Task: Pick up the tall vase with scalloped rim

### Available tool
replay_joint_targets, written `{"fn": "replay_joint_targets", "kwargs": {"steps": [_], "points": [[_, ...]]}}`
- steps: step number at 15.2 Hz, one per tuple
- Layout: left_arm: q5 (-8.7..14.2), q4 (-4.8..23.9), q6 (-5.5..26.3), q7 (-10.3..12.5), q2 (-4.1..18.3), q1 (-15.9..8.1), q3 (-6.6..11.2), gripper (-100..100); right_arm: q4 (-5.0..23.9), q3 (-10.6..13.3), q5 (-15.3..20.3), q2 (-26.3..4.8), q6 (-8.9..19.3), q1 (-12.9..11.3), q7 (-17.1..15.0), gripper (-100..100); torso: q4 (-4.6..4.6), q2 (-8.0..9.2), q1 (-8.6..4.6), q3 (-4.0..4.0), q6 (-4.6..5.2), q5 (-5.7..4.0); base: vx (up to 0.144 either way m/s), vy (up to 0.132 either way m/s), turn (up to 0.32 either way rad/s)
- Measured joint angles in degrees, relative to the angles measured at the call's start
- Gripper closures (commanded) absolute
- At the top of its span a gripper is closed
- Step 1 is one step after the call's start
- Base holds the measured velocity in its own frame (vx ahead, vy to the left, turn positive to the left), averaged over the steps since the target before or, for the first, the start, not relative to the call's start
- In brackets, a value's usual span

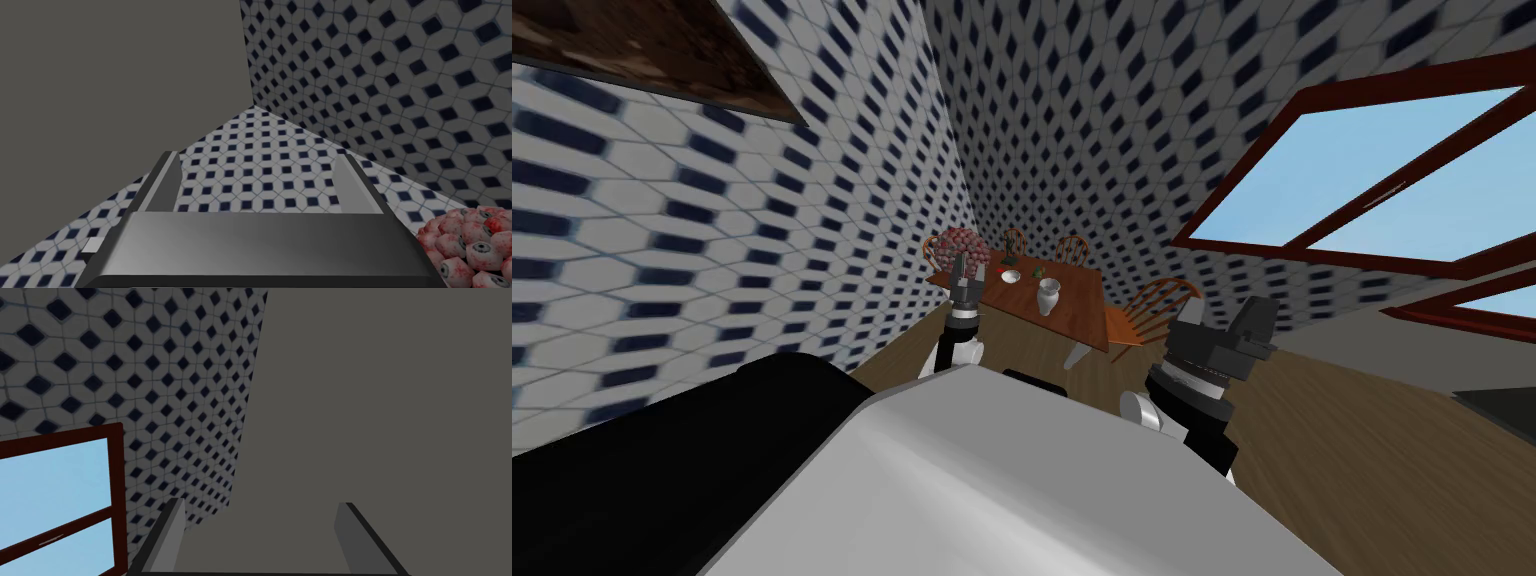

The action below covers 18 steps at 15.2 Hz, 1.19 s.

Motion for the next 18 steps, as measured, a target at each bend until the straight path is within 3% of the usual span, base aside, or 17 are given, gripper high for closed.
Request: {"fn": "replay_joint_targets", "kwargs": {"steps": [6, 18], "points": [[1.56, -0.03, 5.30, 1.11, 4.54, -0.73, 1.36, -100, 0.00, 0.00, 0.00, 0.00, 0.00, 0.00, 0.00, 0, -0.01, -0.05, 0.00, -0.03, 0.02, 0.00, 0.010, -0.005, -0.093], [5.63, 0.17, 18.06, 4.17, 9.48, -2.54, 5.18, -100, 0.00, 0.00, 0.00, 0.00, 0.00, 0.00, 0.00, 0, -0.01, -0.06, -0.01, -0.03, 0.02, 0.00, 0.013, -0.005, -0.101]]}}
